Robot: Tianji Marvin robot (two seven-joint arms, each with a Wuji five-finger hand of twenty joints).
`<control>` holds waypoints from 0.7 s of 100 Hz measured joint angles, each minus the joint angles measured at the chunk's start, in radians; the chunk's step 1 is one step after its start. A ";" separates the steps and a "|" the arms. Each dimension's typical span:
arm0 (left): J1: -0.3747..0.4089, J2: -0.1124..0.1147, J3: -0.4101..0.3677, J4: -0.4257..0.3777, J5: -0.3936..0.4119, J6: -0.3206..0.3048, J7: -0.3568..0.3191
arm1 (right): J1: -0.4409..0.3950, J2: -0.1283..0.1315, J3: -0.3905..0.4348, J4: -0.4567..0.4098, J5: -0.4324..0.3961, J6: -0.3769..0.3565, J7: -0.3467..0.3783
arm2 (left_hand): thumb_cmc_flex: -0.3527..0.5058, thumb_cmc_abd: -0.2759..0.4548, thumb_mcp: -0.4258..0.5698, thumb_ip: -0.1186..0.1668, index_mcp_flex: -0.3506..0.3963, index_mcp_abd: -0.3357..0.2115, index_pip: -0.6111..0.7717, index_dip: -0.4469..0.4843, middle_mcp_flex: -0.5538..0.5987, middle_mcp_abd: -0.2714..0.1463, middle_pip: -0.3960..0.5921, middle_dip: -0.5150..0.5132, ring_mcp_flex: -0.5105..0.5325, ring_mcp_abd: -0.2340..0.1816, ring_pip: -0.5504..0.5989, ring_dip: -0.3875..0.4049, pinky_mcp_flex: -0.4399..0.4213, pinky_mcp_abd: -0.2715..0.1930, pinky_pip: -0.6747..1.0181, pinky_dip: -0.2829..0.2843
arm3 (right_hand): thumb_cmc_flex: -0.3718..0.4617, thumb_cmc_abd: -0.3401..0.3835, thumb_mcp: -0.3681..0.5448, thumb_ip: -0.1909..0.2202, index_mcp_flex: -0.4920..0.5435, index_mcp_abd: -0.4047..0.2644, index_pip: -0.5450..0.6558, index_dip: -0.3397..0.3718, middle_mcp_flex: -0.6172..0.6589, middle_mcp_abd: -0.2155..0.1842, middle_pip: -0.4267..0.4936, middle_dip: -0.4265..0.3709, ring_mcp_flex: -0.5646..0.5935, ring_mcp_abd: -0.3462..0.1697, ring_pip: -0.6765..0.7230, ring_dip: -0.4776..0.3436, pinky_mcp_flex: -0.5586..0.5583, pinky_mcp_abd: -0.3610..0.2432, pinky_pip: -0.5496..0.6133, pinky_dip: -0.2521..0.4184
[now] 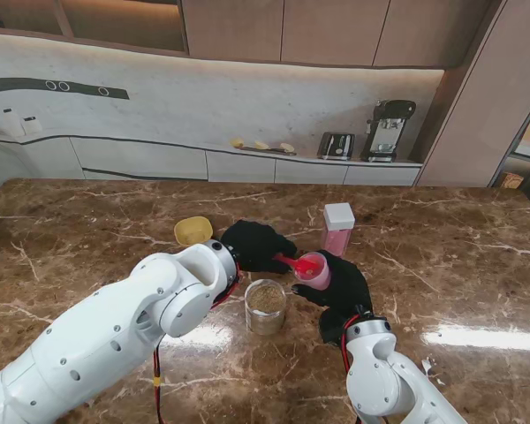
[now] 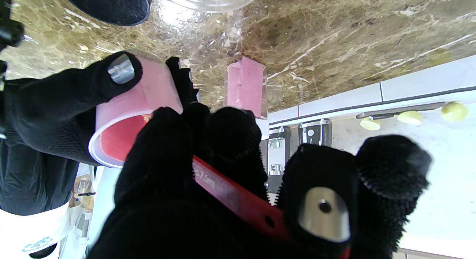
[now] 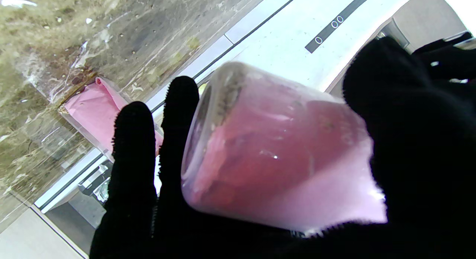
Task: Measure grain into the airtight container
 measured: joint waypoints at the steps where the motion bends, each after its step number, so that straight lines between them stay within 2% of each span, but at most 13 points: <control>1: 0.001 0.000 -0.001 0.000 0.000 0.000 0.000 | 0.000 0.000 0.000 0.000 0.000 0.000 0.000 | 0.000 0.002 -0.003 0.000 0.000 -0.006 0.000 0.005 0.000 0.000 0.000 0.000 0.000 0.000 0.000 0.000 0.000 0.001 0.000 0.000 | 0.000 0.000 0.000 0.000 0.000 0.000 0.000 0.000 0.000 0.000 0.000 0.000 0.000 0.000 0.000 0.000 0.000 0.000 0.000 0.000; 26: 0.018 0.000 -0.016 0.005 0.000 0.023 0.011 | 0.001 0.000 -0.001 0.000 0.001 0.003 0.002 | 0.000 0.009 -0.011 -0.008 -0.001 -0.019 -0.011 0.032 0.000 0.000 0.000 0.004 0.000 0.000 0.000 0.002 0.000 0.002 0.000 0.001 | 0.000 0.000 0.000 0.000 0.000 0.000 0.000 0.000 0.000 0.000 0.000 0.000 0.000 0.000 0.000 0.000 0.000 0.000 0.000 0.000; 46: 0.028 -0.008 -0.014 0.030 0.005 0.038 0.105 | 0.002 0.000 -0.002 0.001 0.001 0.003 0.004 | 0.000 0.009 -0.011 -0.008 0.000 -0.019 -0.012 0.032 0.000 0.000 0.000 0.004 0.000 0.000 0.000 0.004 0.002 0.002 0.000 0.011 | 0.000 0.000 0.000 0.000 0.000 0.000 0.000 0.000 0.000 0.000 0.000 0.000 0.000 0.000 0.000 0.000 0.000 0.000 0.000 0.000; 60: 0.029 -0.015 -0.015 0.037 -0.096 0.070 0.102 | 0.002 0.000 -0.003 0.001 0.000 0.003 0.004 | 0.000 0.009 -0.011 -0.008 0.000 -0.019 -0.012 0.032 0.000 0.000 0.000 0.004 0.000 0.000 0.000 0.004 0.003 0.003 0.000 0.011 | 0.000 0.000 0.000 0.000 0.000 0.000 0.000 0.000 0.000 0.000 0.000 0.000 0.000 0.000 0.000 0.000 0.000 0.000 0.000 0.000; 70: 0.032 -0.018 -0.023 0.038 -0.106 0.069 0.093 | 0.002 0.000 -0.002 0.001 0.000 0.004 0.004 | 0.000 0.009 -0.011 -0.008 0.000 -0.019 -0.012 0.033 0.000 0.000 0.000 0.004 0.000 0.000 0.000 0.005 0.003 0.003 0.000 0.011 | 0.000 0.000 0.000 0.000 0.000 0.000 0.000 0.000 0.000 0.000 0.000 0.000 0.000 0.000 0.000 0.000 0.000 0.000 0.000 0.000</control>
